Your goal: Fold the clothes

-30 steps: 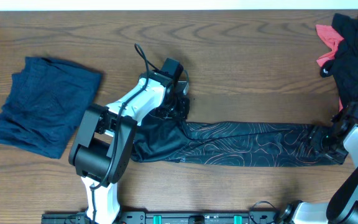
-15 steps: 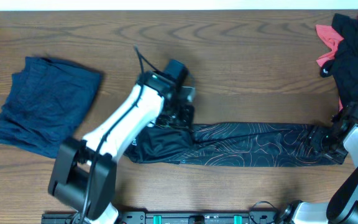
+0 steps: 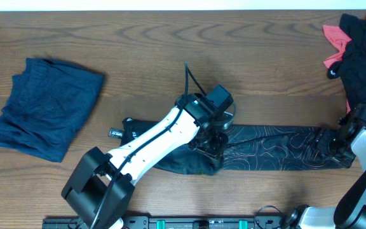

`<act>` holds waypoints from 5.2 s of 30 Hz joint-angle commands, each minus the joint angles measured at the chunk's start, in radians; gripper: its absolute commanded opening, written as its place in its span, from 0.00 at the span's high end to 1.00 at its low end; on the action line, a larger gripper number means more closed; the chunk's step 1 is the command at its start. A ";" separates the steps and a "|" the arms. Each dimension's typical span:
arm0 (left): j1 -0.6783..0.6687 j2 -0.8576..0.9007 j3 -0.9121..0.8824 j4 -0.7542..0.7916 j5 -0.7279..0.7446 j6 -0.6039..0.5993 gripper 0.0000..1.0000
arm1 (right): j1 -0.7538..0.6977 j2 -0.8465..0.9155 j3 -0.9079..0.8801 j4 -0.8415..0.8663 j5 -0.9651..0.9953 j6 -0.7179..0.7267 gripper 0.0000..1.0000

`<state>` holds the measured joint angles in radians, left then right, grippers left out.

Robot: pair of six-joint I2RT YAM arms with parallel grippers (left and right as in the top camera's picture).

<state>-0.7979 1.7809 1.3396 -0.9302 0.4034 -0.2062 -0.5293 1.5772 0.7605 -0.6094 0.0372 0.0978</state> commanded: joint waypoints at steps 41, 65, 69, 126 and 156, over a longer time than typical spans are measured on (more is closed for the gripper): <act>0.170 0.156 0.037 0.145 -0.095 0.343 0.94 | -0.013 0.029 -0.017 -0.019 -0.006 -0.002 0.27; 0.118 0.079 0.058 0.174 -0.074 0.478 0.35 | -0.013 0.029 -0.017 -0.019 -0.005 -0.002 0.27; 0.098 0.049 0.059 0.119 -0.039 0.428 0.39 | -0.013 0.029 -0.017 -0.019 -0.005 -0.002 0.27; -0.209 0.080 0.053 0.259 -0.229 0.125 0.83 | -0.013 0.029 -0.017 -0.021 -0.013 -0.002 0.27; -0.128 0.238 0.026 0.286 -0.416 -0.286 0.59 | -0.013 0.029 -0.017 -0.022 -0.028 -0.002 0.27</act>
<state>-0.9329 2.0125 1.3678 -0.6449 0.0109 -0.4107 -0.5293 1.5772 0.7605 -0.6220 0.0174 0.0978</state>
